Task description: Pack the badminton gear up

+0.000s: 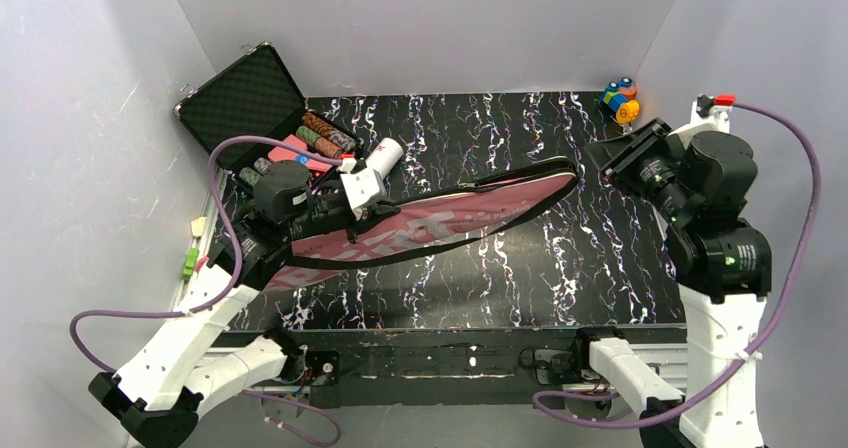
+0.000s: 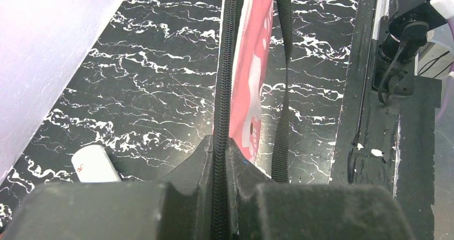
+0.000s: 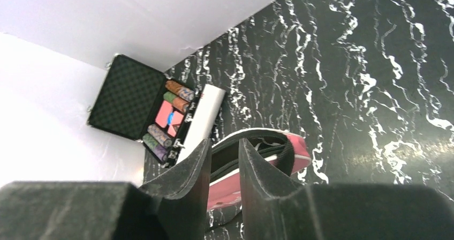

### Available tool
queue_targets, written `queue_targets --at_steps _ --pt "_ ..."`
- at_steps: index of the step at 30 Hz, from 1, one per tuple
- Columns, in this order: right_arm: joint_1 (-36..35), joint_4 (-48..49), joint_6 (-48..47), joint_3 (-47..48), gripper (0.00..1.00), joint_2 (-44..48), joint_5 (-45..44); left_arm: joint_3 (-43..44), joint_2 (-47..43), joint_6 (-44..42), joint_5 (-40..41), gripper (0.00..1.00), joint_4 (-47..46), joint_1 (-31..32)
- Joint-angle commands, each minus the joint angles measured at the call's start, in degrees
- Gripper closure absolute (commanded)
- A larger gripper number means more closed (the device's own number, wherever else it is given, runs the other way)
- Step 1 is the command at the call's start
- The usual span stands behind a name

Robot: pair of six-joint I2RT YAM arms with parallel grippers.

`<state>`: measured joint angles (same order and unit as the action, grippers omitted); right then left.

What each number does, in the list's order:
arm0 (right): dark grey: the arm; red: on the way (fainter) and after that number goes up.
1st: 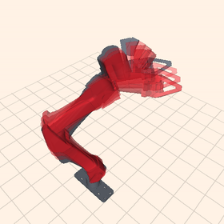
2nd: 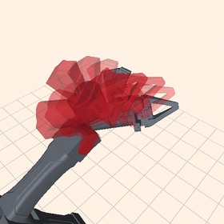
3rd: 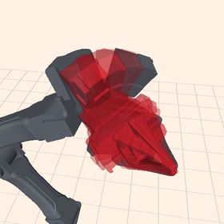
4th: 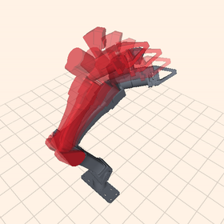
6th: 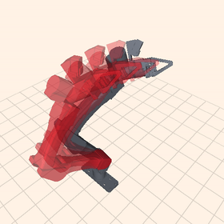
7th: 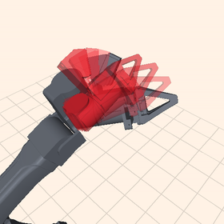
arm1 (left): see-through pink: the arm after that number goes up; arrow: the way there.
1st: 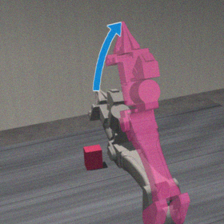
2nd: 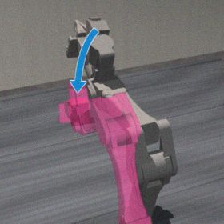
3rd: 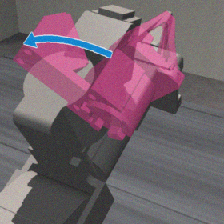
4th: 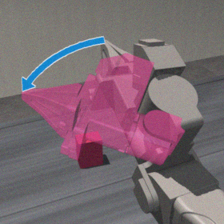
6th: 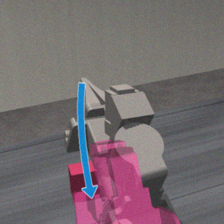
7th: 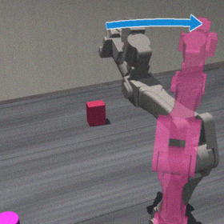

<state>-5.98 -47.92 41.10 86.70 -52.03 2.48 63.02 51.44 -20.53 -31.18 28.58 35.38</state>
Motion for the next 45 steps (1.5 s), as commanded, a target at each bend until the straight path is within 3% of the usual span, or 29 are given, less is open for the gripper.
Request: queue_targets --at_steps 1,7,13,21,31,45 --pt "0.09 1.12 0.4 2.38 0.66 -0.86 4.68 0.78 -2.74 -0.5 -1.67 1.0 -6.07 0.22" --pt "-0.49 9.71 8.5 -3.45 0.54 -0.61 29.28 0.96 -2.61 -0.56 -1.46 1.0 -6.63 0.22" --pt "-4.8 15.02 13.63 -12.15 0.41 5.32 35.41 1.25 -2.18 -0.64 -1.18 1.0 -7.29 0.22" --pt "-11.22 20.65 17.69 -18.6 0.38 7.5 31.19 1.58 -1.15 -0.5 -1.34 1.0 -8.05 0.21" --pt "-21.22 35.25 18.84 -22.65 0.4 2.08 15.81 1.49 -1.28 -0.73 -1.96 1.0 -7.91 0.21" --pt "-29.12 35.81 16.17 -18.19 0.48 -2.98 11.05 0.47 -2.31 -1.11 -2.66 1.0 -7.51 0.21"
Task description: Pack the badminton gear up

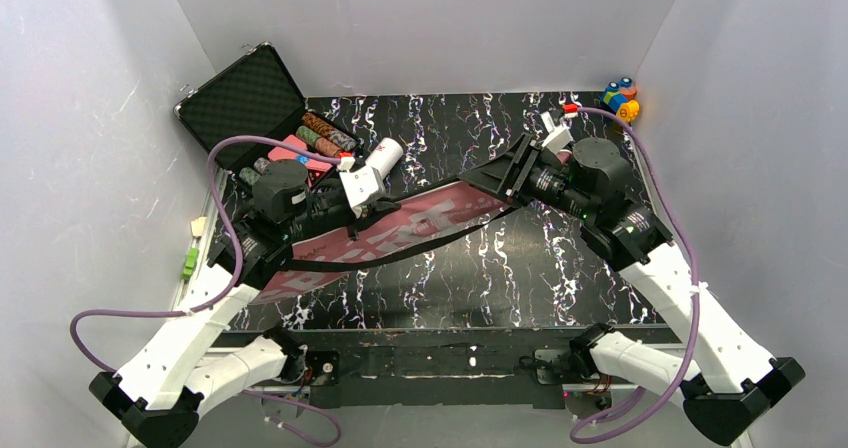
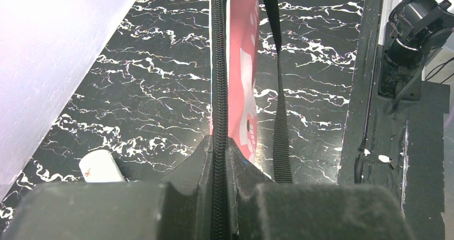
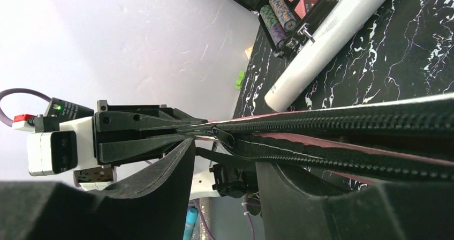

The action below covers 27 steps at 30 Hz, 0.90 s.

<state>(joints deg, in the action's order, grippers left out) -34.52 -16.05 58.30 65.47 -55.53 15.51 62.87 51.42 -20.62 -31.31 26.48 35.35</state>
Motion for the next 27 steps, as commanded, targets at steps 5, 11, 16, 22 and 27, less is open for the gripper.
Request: queue_targets --at_steps 5,11,16,22,27 --pt "-0.55 -1.28 -3.76 7.36 0.5 1.91 -2.33 0.47 -2.61 -1.68 -2.46 1.0 -5.03 0.23" --pt "-0.54 -7.5 -7.54 11.34 0.51 2.62 -4.81 0.24 -2.77 -1.84 -2.78 1.0 -5.03 0.24" --pt "-1.13 -12.05 -9.59 14.53 0.52 -0.31 -4.92 0.62 -2.66 -1.86 -2.74 1.0 -4.99 0.13" --pt "-4.31 -24.73 -12.53 18.6 0.55 -2.89 -13.8 0.86 -2.67 -1.96 -3.11 1.0 -4.95 0.06" --pt "-5.5 -29.56 -13.87 21.23 0.52 -4.36 -15.23 1.02 -2.84 -2.01 -3.3 1.0 -4.9 -0.1"
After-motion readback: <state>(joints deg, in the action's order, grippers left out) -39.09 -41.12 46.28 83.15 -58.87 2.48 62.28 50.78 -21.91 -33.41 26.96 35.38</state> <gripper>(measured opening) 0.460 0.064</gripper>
